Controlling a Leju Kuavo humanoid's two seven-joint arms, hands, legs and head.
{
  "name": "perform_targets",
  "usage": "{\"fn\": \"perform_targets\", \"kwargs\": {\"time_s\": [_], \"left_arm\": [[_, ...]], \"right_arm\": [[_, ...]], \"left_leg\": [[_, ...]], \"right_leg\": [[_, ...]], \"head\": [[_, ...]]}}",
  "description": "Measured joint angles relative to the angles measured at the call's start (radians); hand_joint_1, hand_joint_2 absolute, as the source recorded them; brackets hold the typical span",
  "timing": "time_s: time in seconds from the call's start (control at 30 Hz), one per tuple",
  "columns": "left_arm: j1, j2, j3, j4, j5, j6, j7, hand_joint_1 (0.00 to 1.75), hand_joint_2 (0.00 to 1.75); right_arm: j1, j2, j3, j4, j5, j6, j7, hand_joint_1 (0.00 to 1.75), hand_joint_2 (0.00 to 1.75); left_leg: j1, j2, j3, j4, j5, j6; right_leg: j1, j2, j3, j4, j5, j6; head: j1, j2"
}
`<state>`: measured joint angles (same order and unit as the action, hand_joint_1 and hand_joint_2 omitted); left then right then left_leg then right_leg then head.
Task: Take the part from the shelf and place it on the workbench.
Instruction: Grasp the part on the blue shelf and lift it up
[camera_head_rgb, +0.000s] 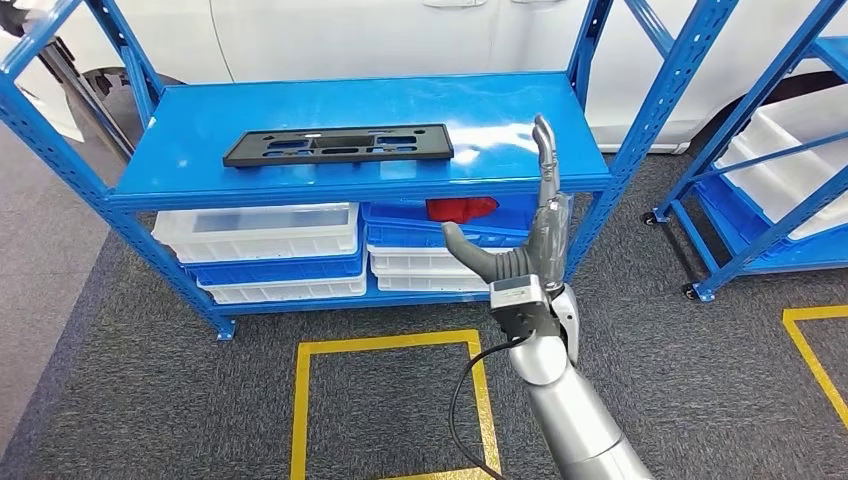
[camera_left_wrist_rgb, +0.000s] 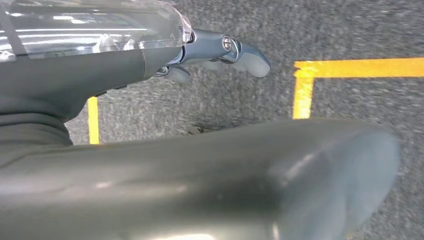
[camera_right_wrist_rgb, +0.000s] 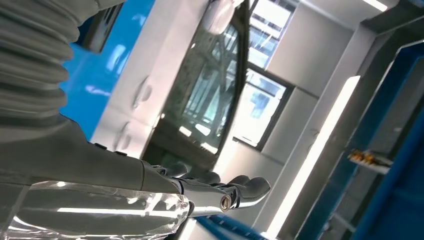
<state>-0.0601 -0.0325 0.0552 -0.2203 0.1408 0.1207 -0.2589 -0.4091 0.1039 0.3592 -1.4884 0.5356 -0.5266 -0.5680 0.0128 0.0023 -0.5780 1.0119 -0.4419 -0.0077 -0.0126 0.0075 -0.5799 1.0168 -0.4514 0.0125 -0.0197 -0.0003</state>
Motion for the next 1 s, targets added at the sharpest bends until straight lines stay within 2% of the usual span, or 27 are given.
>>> {"fn": "perform_targets", "kwargs": {"time_s": [0.07,0.1,0.17,0.2,0.23,0.27,0.33,0.37,0.4,0.43,0.53,0.57,0.63,0.7,0.73,0.77,0.8,0.87,0.9,0.93,1.0], "left_arm": [[0.0,-0.003,0.0,0.0,-0.005,0.002,0.001,0.0,0.0],[0.0,-0.004,0.0,0.001,-0.008,0.003,0.002,0.0,0.0],[-0.001,-0.006,0.0,0.002,-0.018,0.007,0.002,0.0,0.0],[-0.001,-0.007,0.0,0.002,-0.024,0.01,0.0,0.0,0.0],[-0.002,-0.007,0.0,0.003,-0.027,0.014,-0.003,0.0,0.0],[-0.004,-0.007,0.0,0.003,-0.029,0.018,-0.007,0.0,0.0],[-0.013,-0.007,0.0,0.003,-0.03,0.026,-0.009,0.0,0.0],[-0.02,-0.007,0.001,0.003,-0.032,0.026,-0.006,0.0,0.0],[-0.027,-0.007,0.001,0.003,-0.034,0.023,0.0,0.0,0.0],[-0.033,-0.007,0.001,0.003,-0.039,0.018,0.008,0.0,0.0],[-0.044,-0.008,0.001,0.003,-0.06,0.002,0.026,0.0,0.0],[-0.046,-0.009,0.001,0.003,-0.067,-0.002,0.027,0.0,0.0],[-0.05,-0.009,0.0,0.003,-0.079,-0.002,0.027,0.0,0.0],[-0.051,-0.01,0.0,0.003,-0.084,0.0,0.027,0.0,0.0],[-0.051,-0.01,0.0,0.003,-0.085,0.001,0.027,0.0,0.0],[-0.05,-0.009,0.0,0.003,-0.087,0.001,0.026,0.0,0.0],[-0.05,-0.008,0.0,0.003,-0.09,0.001,0.026,0.0,0.0],[-0.05,-0.006,0.0,0.003,-0.097,-0.002,0.027,0.0,0.0],[-0.05,-0.006,0.0,0.003,-0.101,-0.003,0.027,0.0,0.0],[-0.049,-0.006,0.0,0.003,-0.105,-0.004,0.028,0.0,0.0],[-0.045,-0.005,0.0,0.004,-0.113,-0.004,0.029,0.0,0.0]], "right_arm": [[-0.007,-0.001,0.034,-0.007,0.008,-0.014,0.002,0.0,1.75],[-0.013,-0.003,0.05,-0.009,0.015,-0.022,0.005,0.0,1.75],[-0.024,-0.008,0.092,-0.01,0.047,-0.033,0.021,0.0,1.75],[-0.028,-0.01,0.116,-0.004,0.076,-0.035,0.032,0.0,1.75],[-0.035,-0.01,0.139,0.009,0.113,-0.032,0.043,0.0,1.75],[-0.048,-0.009,0.165,0.032,0.156,-0.033,0.052,0.0,1.75],[-0.089,-0.001,0.222,0.114,0.254,-0.059,0.07,0.0,1.75],[-0.115,0.008,0.249,0.175,0.305,-0.085,0.079,0.0,1.75],[-0.14,0.019,0.273,0.241,0.357,-0.111,0.09,0.0,1.75],[-0.164,0.03,0.293,0.316,0.421,-0.133,0.103,0.0,1.75],[-0.218,0.054,0.322,0.532,0.661,-0.157,0.176,0.0,1.75],[-0.232,0.058,0.328,0.591,0.744,-0.158,0.212,0.0,1.75],[-0.259,0.063,0.344,0.695,0.877,-0.16,0.281,0.0,1.75],[-0.277,0.065,0.357,0.784,0.939,-0.16,0.322,0.0,1.75],[-0.281,0.066,0.362,0.821,0.954,-0.161,0.339,0.0,1.75],[-0.286,0.066,0.366,0.857,0.968,-0.161,0.363,0.0,1.75],[-0.295,0.066,0.371,0.893,0.985,-0.16,0.397,0.0,1.75],[-0.325,0.065,0.379,0.968,1.01,-0.146,0.478,0.0,1.75],[-0.343,0.061,0.379,1.006,1.016,-0.129,0.519,0.0,1.75],[-0.36,0.055,0.38,1.04,1.02,-0.107,0.556,0.0,1.75],[-0.385,0.035,0.38,1.097,1.019,-0.062,0.617,0.0,1.75]], "left_leg": [[0.002,0.001,0.001,-0.006,0.005,0.014],[0.002,0.002,0.002,-0.01,0.007,0.02],[-0.003,0.005,-0.001,-0.009,0.007,0.027],[-0.005,0.005,-0.001,-0.009,0.006,0.028],[-0.006,0.006,-0.001,-0.008,0.006,0.029],[-0.008,0.006,0.0,-0.008,0.006,0.029],[-0.01,0.006,0.001,-0.006,0.005,0.027],[-0.012,0.005,0.0,-0.003,0.004,0.024],[-0.014,0.005,-0.002,-0.002,0.004,0.021],[-0.014,0.005,-0.004,-0.002,0.004,0.016],[-0.011,0.004,-0.005,-0.002,0.005,0.0],[-0.011,0.003,-0.011,0.011,-0.004,-0.006],[-0.006,0.002,-0.048,0.094,-0.053,-0.017],[-0.002,0.002,-0.111,0.226,-0.11,-0.026],[0.0,0.002,-0.134,0.271,-0.121,-0.029],[0.003,0.002,-0.14,0.278,-0.11,-0.032],[0.006,0.002,-0.127,0.246,-0.083,-0.033],[0.01,0.002,-0.065,0.11,-0.01,-0.033],[0.01,0.0,-0.038,0.051,0.009,-0.029],[0.008,-0.001,-0.021,0.016,0.018,-0.024],[0.003,-0.004,-0.016,0.0,0.013,-0.01]], "right_leg": [[-0.002,-0.001,-0.013,0.032,-0.025,0.009],[-0.002,-0.002,-0.034,0.078,-0.052,0.011],[-0.002,-0.003,-0.099,0.214,-0.116,0.012],[-0.001,-0.003,-0.127,0.27,-0.133,0.012],[-0.001,-0.003,-0.14,0.293,-0.131,0.011],[0.0,-0.003,-0.133,0.276,-0.109,0.008],[0.001,-0.003,-0.073,0.145,-0.037,-0.003],[0.003,-0.004,-0.042,0.079,-0.012,-0.008],[0.006,-0.005,-0.022,0.033,0.002,-0.012],[0.008,-0.006,-0.014,0.011,0.004,-0.015],[0.009,-0.005,-0.012,0.001,0.008,-0.028],[0.007,-0.006,-0.01,-0.004,0.011,-0.034],[0.004,-0.008,-0.007,-0.01,0.016,-0.041],[0.004,-0.008,-0.007,-0.01,0.016,-0.043],[0.004,-0.008,-0.007,-0.01,0.016,-0.043],[0.003,-0.007,-0.007,-0.01,0.015,-0.043],[0.002,-0.006,-0.006,-0.009,0.014,-0.041],[0.0,-0.003,-0.002,-0.006,0.009,-0.034],[0.001,-0.002,-0.002,-0.003,0.007,-0.028],[0.002,-0.001,-0.004,-0.002,0.007,-0.021],[0.005,-0.001,-0.007,-0.003,0.008,-0.008]], "head": [[0.0,0.0],[0.0,0.0],[0.0,0.0],[0.0,0.0],[0.0,0.0],[0.0,0.0],[0.0,0.0],[0.0,0.0],[0.0,0.0],[0.0,0.0],[0.0,0.0],[0.0,0.0],[0.0,0.0],[0.0,0.0],[0.0,0.0],[0.0,0.0],[0.0,0.0],[0.0,0.0],[0.0,0.0],[0.0,0.0],[0.0,0.0]]}}
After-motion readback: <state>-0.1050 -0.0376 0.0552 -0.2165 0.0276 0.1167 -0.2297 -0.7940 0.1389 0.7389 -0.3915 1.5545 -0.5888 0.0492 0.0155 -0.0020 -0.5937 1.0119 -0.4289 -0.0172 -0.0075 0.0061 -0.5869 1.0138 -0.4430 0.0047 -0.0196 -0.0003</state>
